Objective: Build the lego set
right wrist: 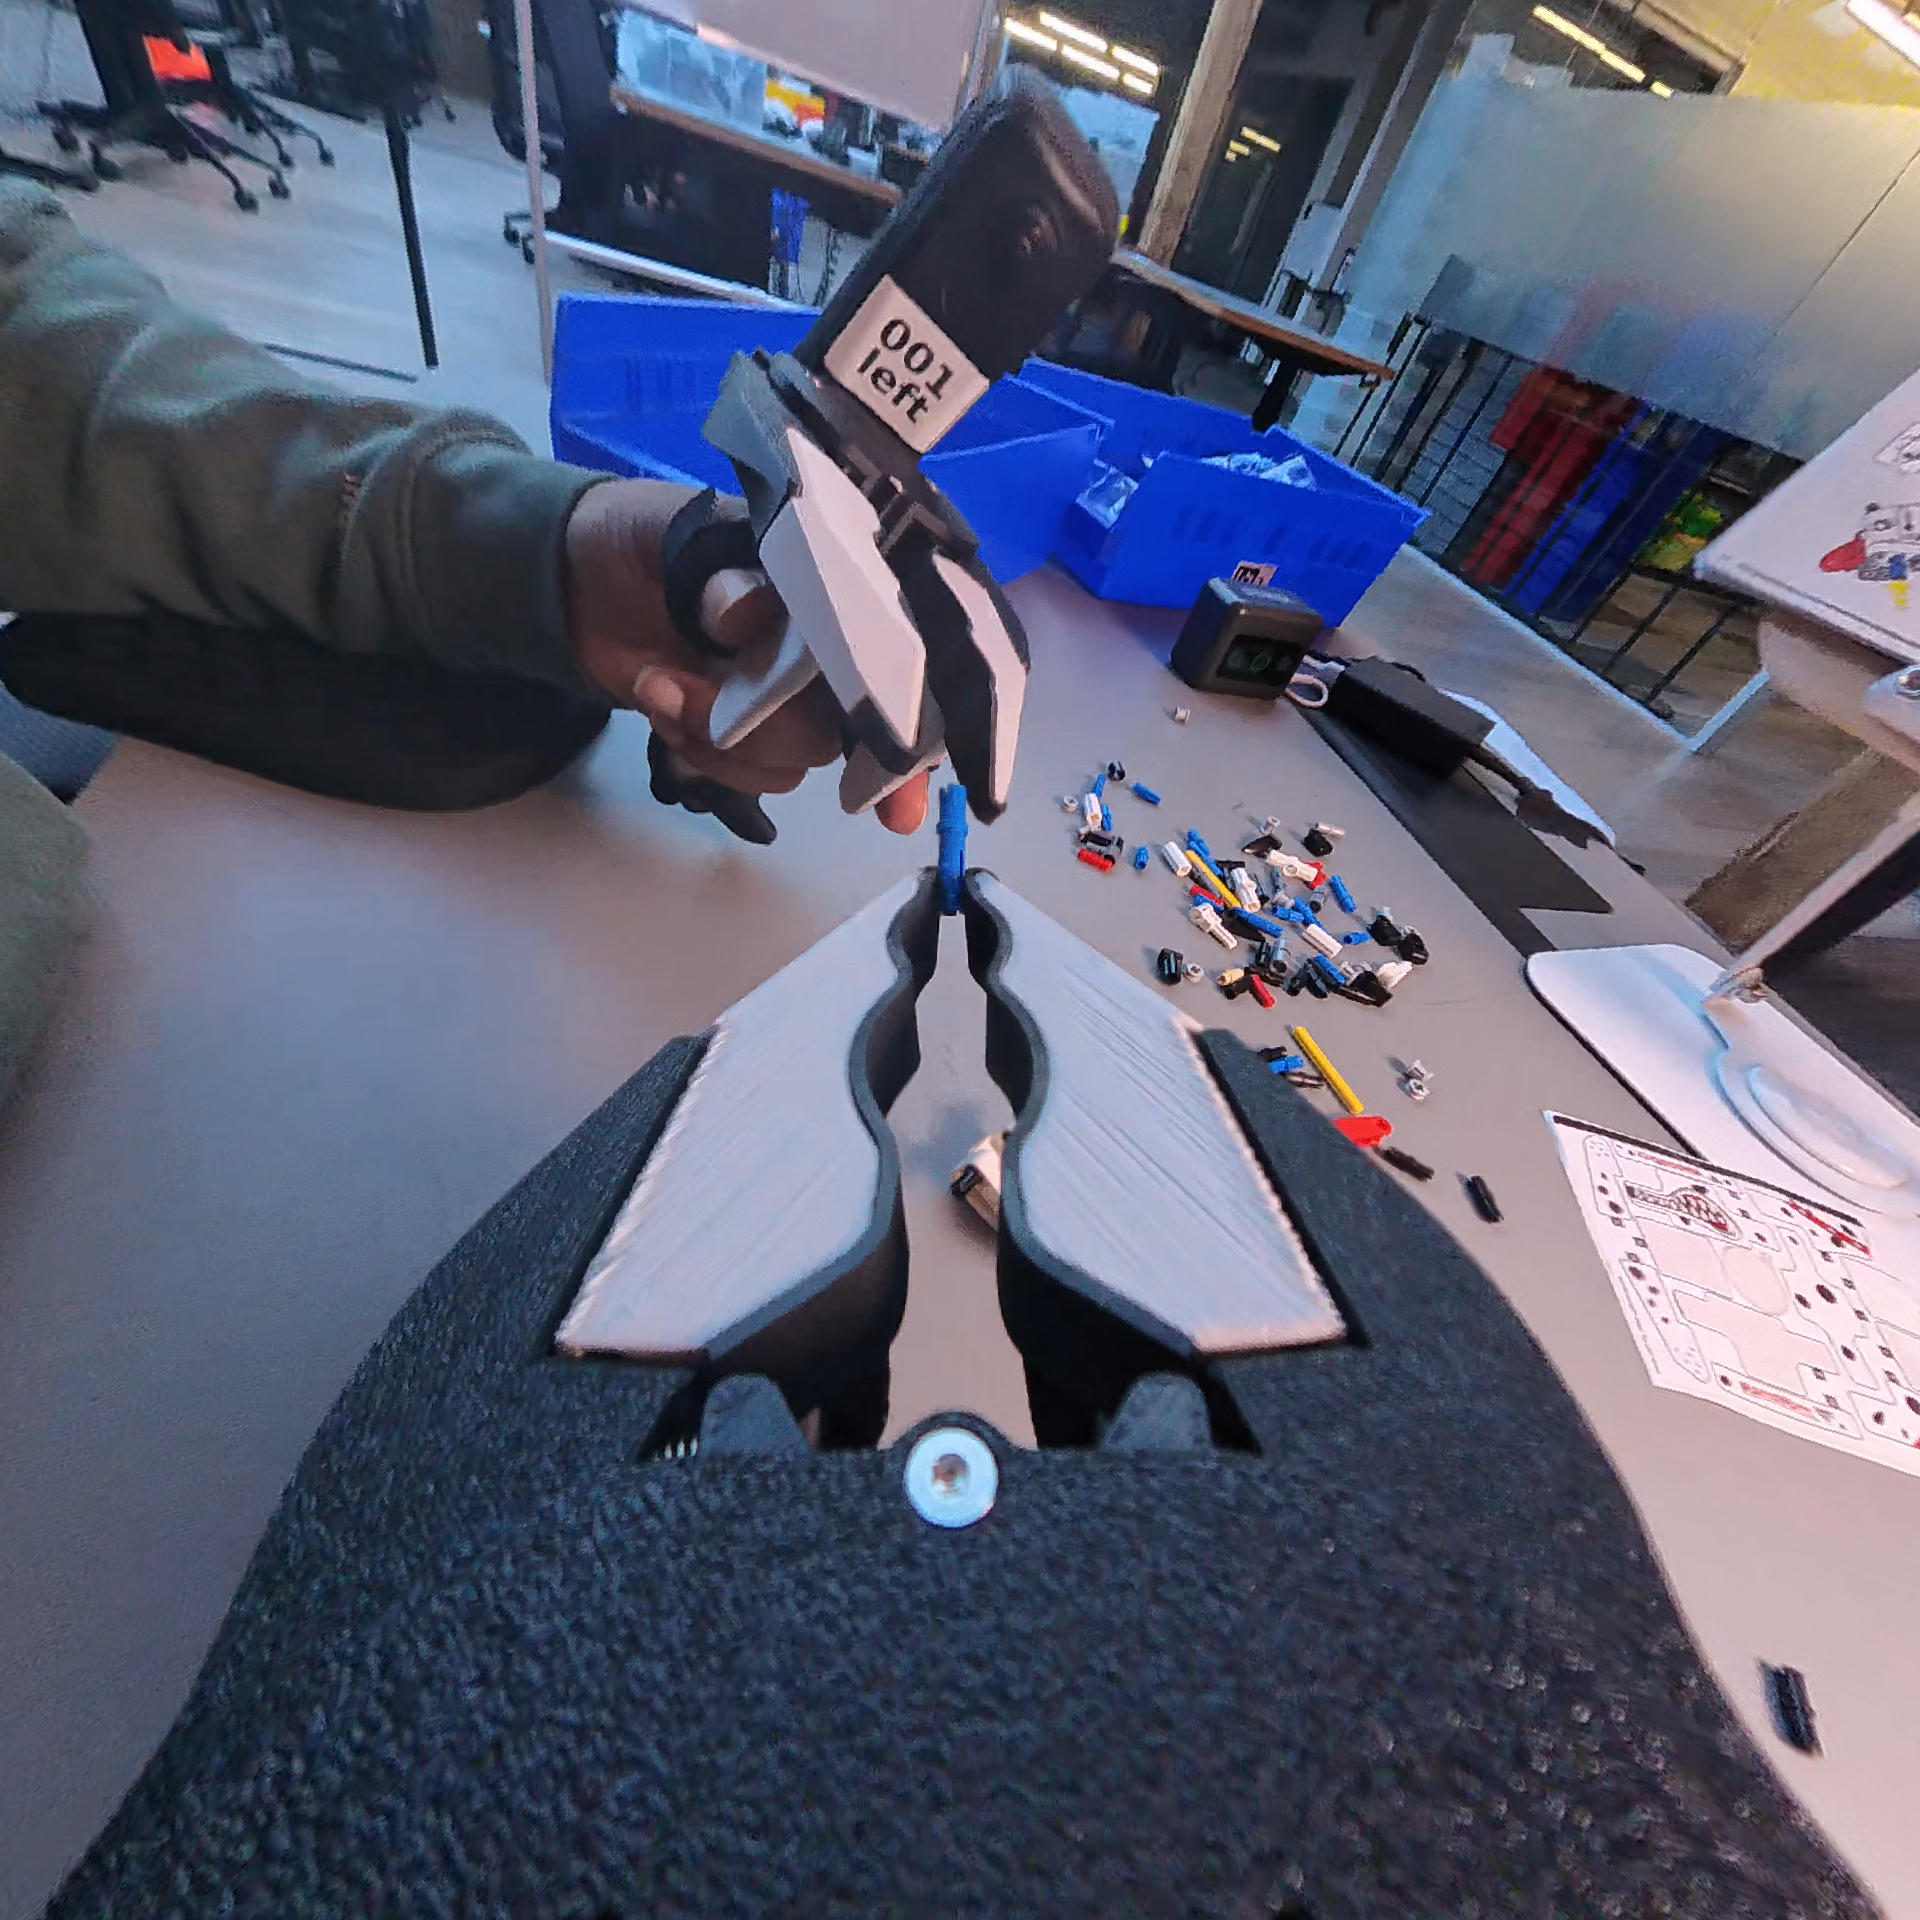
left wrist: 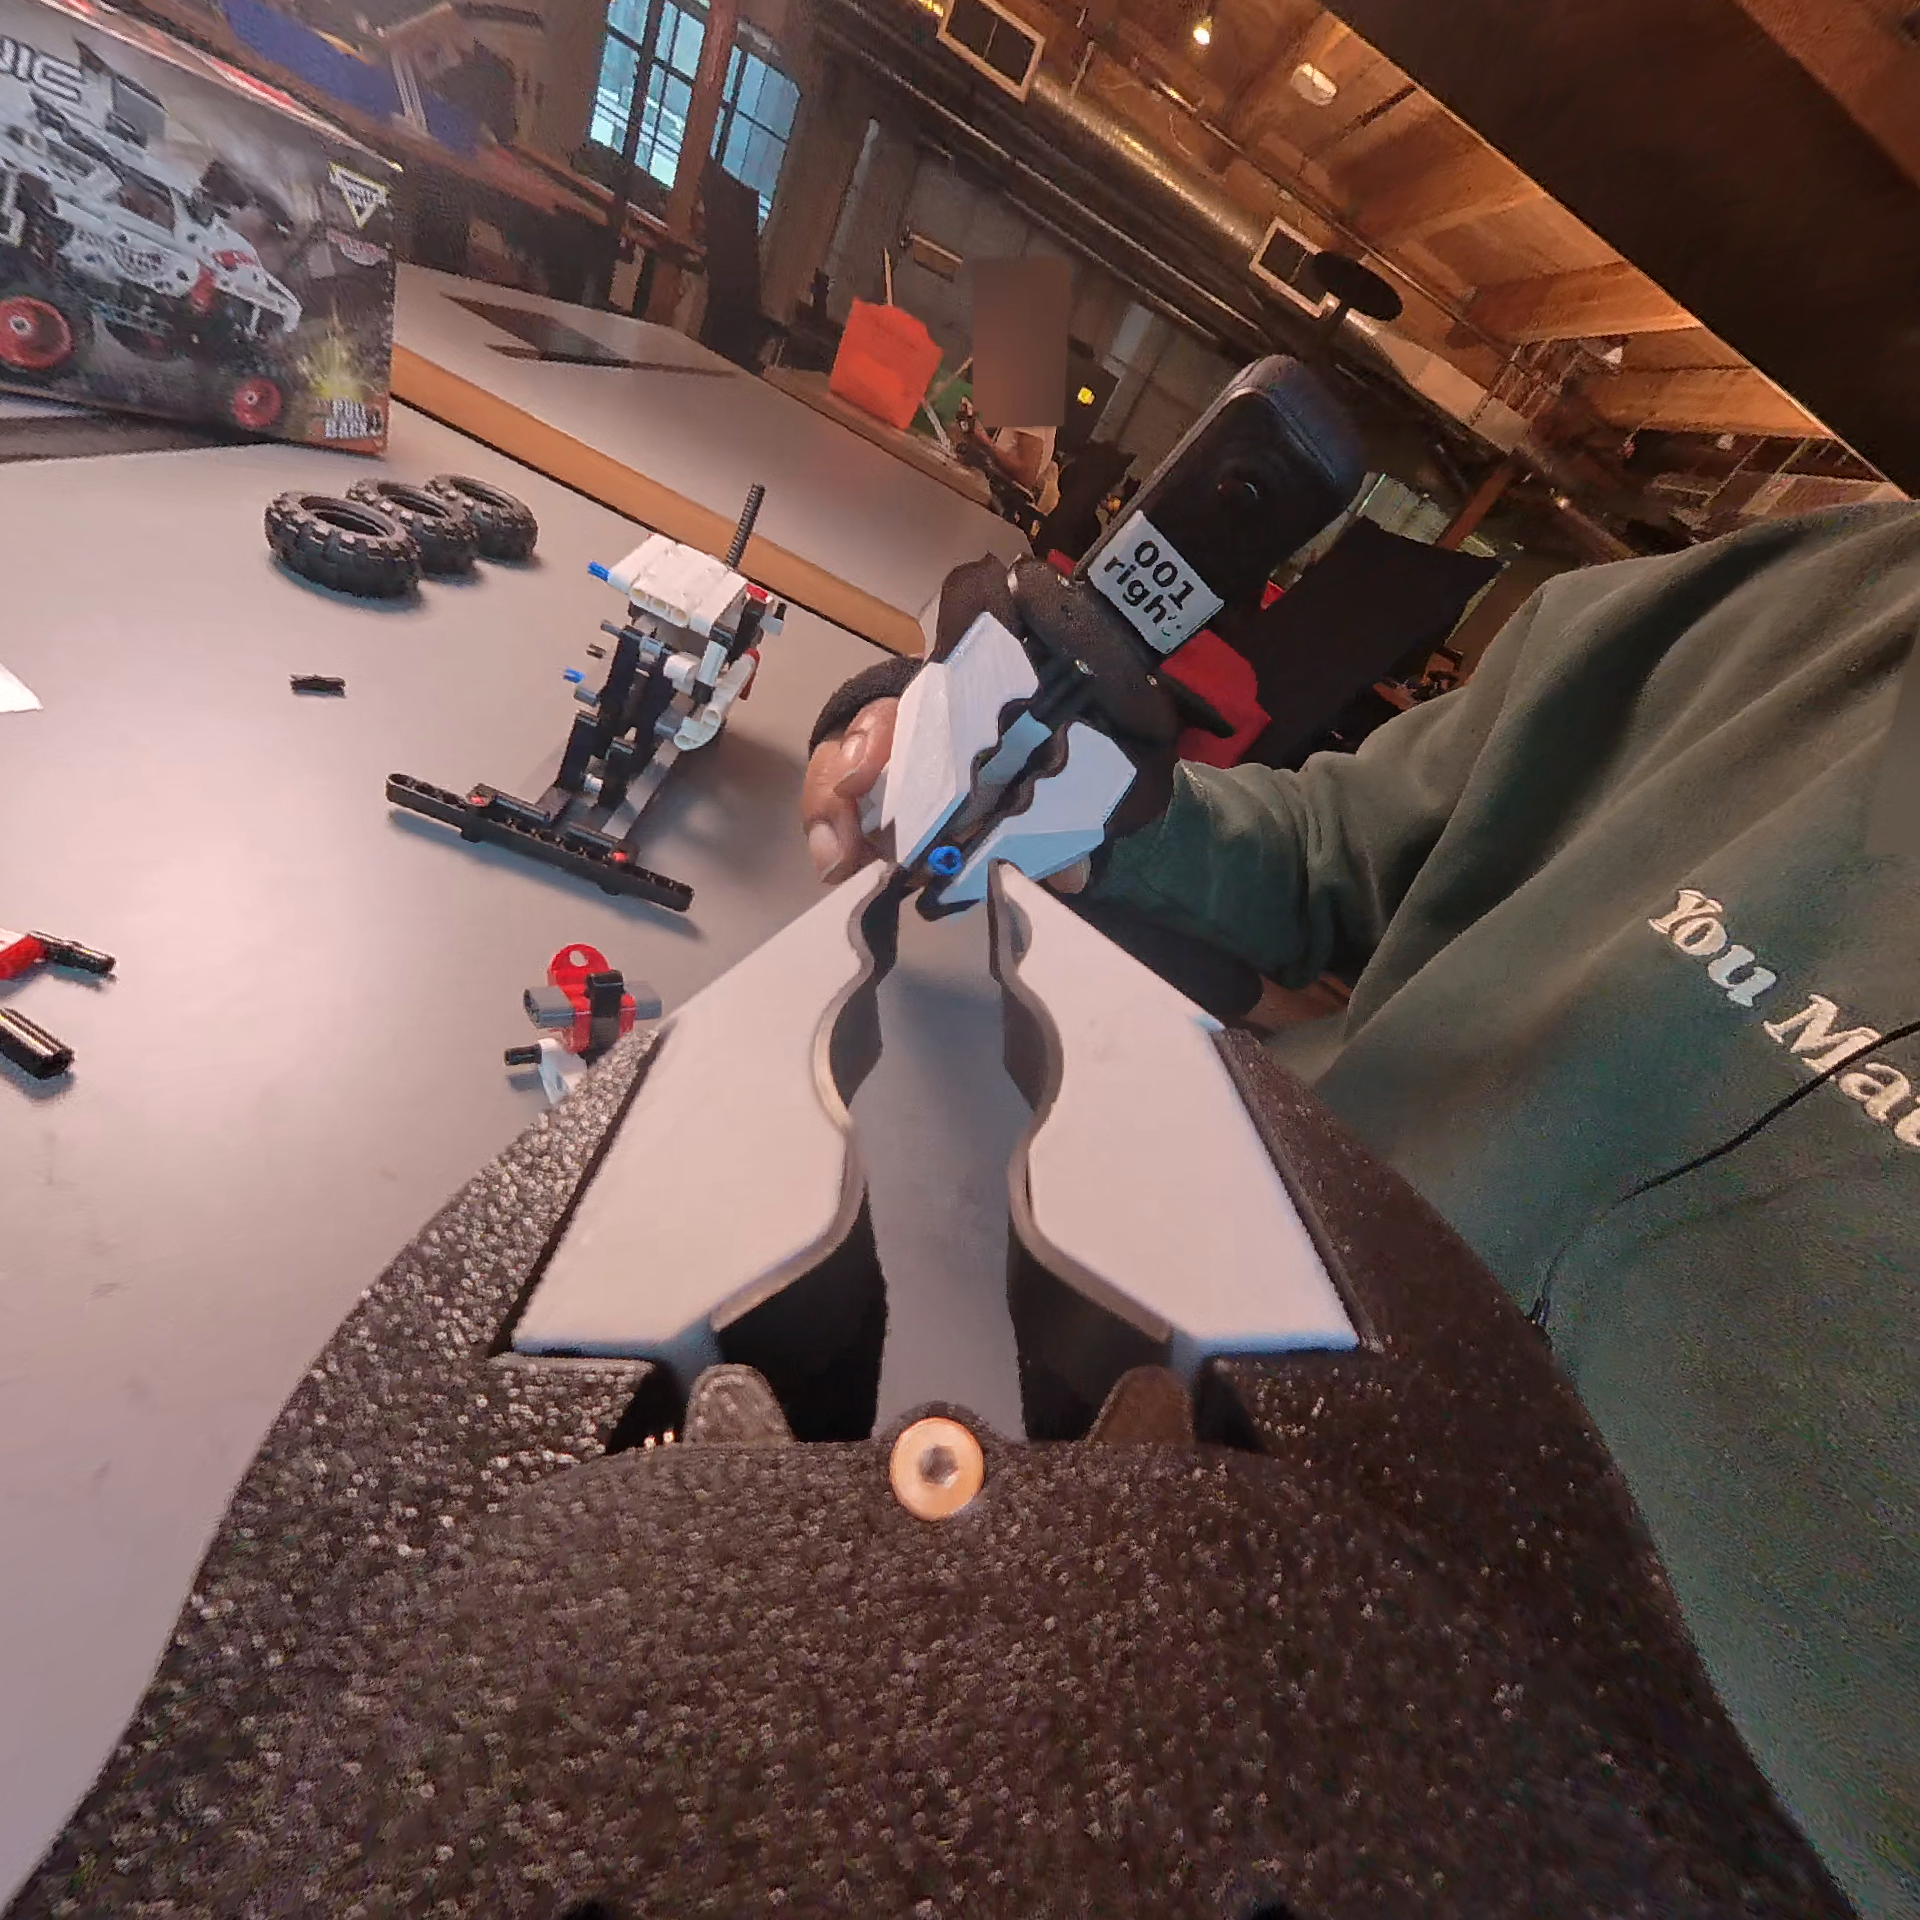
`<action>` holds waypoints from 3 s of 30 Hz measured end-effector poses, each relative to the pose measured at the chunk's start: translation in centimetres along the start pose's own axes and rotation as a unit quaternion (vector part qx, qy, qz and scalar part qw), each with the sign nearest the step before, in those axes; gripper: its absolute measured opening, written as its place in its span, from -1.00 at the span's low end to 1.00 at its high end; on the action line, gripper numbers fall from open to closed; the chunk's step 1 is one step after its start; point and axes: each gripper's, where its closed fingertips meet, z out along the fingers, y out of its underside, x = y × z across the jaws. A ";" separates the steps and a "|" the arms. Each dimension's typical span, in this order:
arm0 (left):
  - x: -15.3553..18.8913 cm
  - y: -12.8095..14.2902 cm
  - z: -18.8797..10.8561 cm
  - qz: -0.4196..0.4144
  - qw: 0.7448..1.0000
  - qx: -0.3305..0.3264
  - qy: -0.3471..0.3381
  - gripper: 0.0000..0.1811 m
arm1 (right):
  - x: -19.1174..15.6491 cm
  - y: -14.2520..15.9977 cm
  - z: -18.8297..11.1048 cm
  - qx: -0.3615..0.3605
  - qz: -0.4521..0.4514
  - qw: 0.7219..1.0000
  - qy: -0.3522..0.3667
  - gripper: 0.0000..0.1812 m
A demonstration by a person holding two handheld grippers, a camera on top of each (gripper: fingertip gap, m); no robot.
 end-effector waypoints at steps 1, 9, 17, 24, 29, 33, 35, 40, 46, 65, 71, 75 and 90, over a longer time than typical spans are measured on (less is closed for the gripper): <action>0.0 -0.2 -0.1 0.005 1.000 0.005 -0.002 -0.83 | 0.1 -0.5 -0.1 0.013 0.007 1.000 0.001 -0.95; 0.7 -1.1 0.1 0.036 0.999 0.034 -0.003 -0.97 | -0.7 -1.7 0.3 0.054 0.067 0.996 -0.023 -0.95; 0.9 -1.0 0.1 0.031 0.999 0.036 0.005 -1.00 | -1.9 -1.2 1.3 0.042 0.079 0.995 -0.042 -0.96; 0.9 -2.7 -1.3 0.026 0.996 0.086 0.015 -0.88 | 0.0 -3.1 0.0 0.107 0.143 0.983 -0.028 -0.96; 2.0 -2.0 -0.1 0.061 0.996 0.065 0.025 -0.90 | -0.7 -3.0 0.5 0.105 0.153 0.982 -0.041 -0.96; 2.2 -1.5 0.2 0.069 0.996 0.050 0.027 -0.94 | -1.2 -2.7 1.0 0.096 0.156 0.982 -0.048 -0.96; 2.0 -1.2 0.2 0.071 0.997 0.038 0.021 -0.94 | -1.3 -2.3 1.2 0.081 0.159 0.983 -0.051 -0.95; 0.9 0.1 0.0 0.091 0.995 -0.023 -0.016 -0.95 | -1.0 -1.1 0.6 0.026 0.097 0.994 -0.044 -0.81; 1.8 4.3 0.2 0.060 0.987 -0.143 0.036 -0.95 | -3.1 -0.2 -0.6 -0.027 -0.065 0.995 -0.075 -0.81; 4.2 6.9 0.4 -0.054 0.969 -0.197 0.140 -0.95 | -7.6 0.8 -0.4 -0.069 -0.158 0.974 -0.144 -0.89; 4.3 5.3 -0.1 -0.077 0.973 -0.150 0.157 -0.97 | -6.5 -0.2 -0.8 -0.044 -0.116 0.983 -0.134 -0.96; 4.2 4.5 -0.3 -0.077 0.976 -0.128 0.158 -1.00 | -6.1 -0.5 -0.8 -0.036 -0.104 0.986 -0.128 -0.96; 4.0 4.9 0.0 -0.031 0.981 -0.140 0.131 -0.96 | -5.5 -1.0 -1.1 -0.017 -0.070 0.990 -0.124 -0.96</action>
